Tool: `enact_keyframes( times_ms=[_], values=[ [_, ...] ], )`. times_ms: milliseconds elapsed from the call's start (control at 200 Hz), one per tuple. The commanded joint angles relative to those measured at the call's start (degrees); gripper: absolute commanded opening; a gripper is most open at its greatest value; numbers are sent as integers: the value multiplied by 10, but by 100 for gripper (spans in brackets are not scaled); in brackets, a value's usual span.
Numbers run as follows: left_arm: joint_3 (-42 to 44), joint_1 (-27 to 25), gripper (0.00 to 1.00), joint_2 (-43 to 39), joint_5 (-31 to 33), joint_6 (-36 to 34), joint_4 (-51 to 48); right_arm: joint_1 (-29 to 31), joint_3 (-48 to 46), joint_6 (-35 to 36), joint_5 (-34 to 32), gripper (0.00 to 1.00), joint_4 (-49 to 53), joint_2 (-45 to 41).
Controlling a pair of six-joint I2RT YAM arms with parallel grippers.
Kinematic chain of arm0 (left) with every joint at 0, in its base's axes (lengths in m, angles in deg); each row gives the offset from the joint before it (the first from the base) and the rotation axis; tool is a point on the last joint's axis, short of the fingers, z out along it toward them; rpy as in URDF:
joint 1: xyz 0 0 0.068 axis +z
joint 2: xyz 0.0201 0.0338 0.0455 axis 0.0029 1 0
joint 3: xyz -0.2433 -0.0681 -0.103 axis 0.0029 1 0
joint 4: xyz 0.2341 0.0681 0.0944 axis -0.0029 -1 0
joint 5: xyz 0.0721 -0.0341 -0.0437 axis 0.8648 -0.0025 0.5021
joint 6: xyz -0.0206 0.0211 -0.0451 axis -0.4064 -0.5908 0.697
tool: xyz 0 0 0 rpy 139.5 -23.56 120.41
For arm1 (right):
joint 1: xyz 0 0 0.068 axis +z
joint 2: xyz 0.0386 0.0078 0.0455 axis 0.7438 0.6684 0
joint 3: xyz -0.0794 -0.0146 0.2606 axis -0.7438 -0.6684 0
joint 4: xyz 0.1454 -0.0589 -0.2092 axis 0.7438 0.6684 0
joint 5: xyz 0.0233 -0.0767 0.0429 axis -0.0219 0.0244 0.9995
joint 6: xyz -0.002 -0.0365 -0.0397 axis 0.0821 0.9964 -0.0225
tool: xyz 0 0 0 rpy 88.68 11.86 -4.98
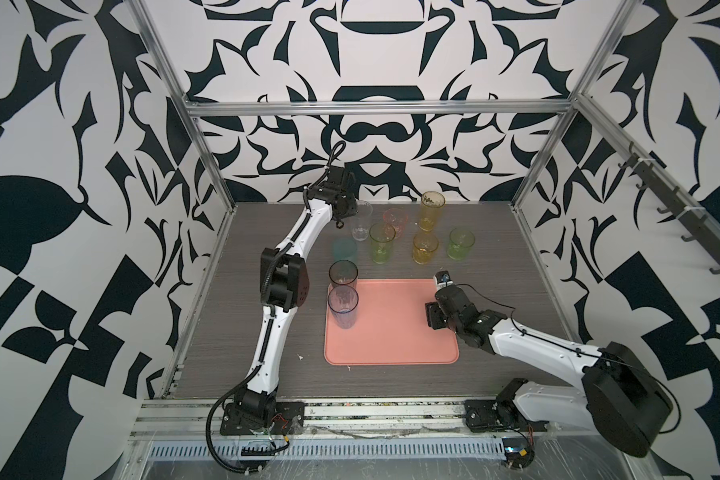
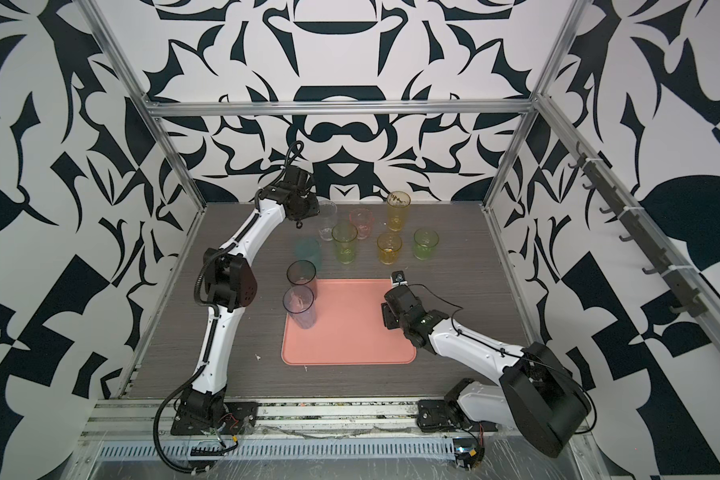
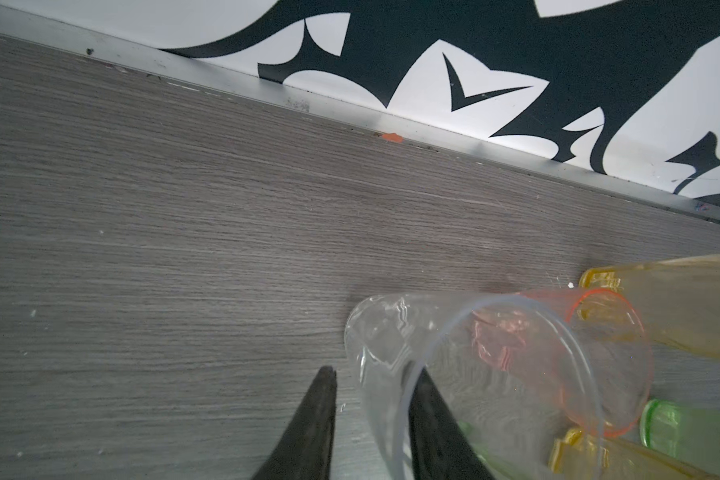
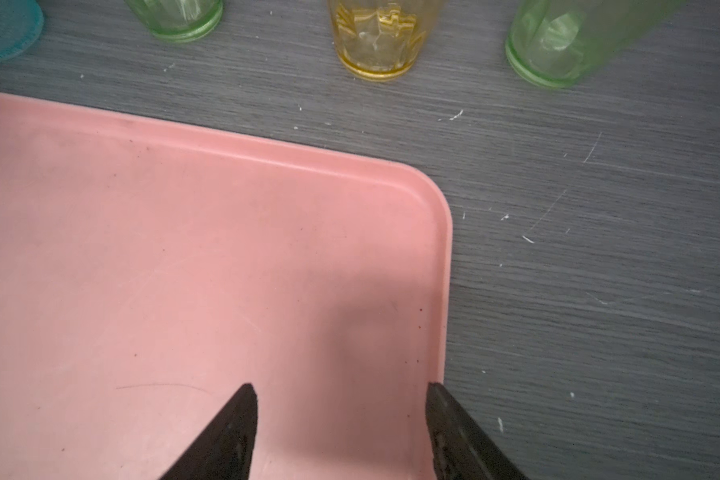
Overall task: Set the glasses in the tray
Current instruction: 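Lower the left gripper around the clear glass rim and close it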
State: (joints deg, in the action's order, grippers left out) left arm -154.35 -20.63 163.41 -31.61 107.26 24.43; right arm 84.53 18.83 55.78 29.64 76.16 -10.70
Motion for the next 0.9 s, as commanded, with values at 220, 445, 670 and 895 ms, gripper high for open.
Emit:
enact_keyframes(
  times_ms=[220, 445, 670, 895],
  values=[
    [7, 3, 29, 10, -15, 3, -13, -1, 20, 2, -10, 67, 0, 0],
    [0, 3, 28, 20, -20, 6, -16, 0, 21, 2, -11, 67, 1, 0],
    [-6, 4, 26, 25, -21, 7, -20, -1, 21, 3, -11, 67, 3, 2],
    [0, 5, 19, 13, -15, 8, -21, 0, 22, 3, -11, 67, 3, 4]
  ],
)
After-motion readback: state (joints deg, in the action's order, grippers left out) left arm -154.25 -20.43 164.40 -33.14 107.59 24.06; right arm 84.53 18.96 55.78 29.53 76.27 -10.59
